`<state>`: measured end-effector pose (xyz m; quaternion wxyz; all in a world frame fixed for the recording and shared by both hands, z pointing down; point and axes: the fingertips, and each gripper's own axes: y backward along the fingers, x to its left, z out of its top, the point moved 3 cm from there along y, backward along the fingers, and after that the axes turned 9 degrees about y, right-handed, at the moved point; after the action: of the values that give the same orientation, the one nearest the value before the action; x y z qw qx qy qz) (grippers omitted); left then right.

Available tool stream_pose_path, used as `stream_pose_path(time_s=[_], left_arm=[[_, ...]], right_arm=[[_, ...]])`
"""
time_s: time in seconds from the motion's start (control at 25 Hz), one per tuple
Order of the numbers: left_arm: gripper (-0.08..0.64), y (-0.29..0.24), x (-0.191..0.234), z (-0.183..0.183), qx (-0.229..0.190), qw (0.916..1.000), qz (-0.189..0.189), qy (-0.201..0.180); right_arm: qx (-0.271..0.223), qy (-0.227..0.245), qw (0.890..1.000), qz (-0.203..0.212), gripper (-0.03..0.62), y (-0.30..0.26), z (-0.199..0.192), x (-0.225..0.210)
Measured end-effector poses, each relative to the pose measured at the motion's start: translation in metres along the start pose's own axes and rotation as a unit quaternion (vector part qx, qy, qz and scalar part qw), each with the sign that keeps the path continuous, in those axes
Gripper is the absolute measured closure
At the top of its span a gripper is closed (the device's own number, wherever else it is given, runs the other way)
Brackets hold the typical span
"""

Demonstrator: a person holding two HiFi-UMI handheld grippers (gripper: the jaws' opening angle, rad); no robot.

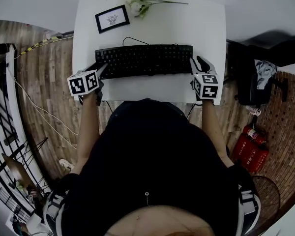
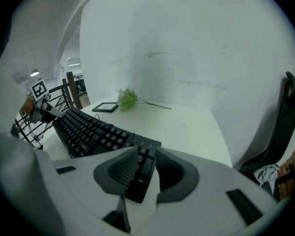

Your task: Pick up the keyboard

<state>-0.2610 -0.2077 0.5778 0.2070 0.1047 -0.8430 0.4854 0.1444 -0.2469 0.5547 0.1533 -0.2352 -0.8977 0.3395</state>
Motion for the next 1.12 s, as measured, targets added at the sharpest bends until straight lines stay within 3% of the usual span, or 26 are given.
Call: stream_pose_path(time_s=[0.2, 0.4, 1.12], left_arm=[[0.327, 0.002, -0.001, 0.002, -0.003, 1.0, 0.004, -0.002], [0.328, 0.002, 0.0, 0.002, -0.004, 1.0, 0.006, -0.002], [0.327, -0.006, 0.004, -0.003, 0.015, 0.9997, 0.015, 0.006]], right_arm=[[0.052, -0.032, 0.997, 0.044, 0.451, -0.014, -0.021, -0.006], [0.101, -0.09, 0.985, 0.109, 0.425, -0.031, -0.037, -0.001], [0.159, -0.166, 0.958, 0.169, 0.411, -0.049, -0.044, -0.003]])
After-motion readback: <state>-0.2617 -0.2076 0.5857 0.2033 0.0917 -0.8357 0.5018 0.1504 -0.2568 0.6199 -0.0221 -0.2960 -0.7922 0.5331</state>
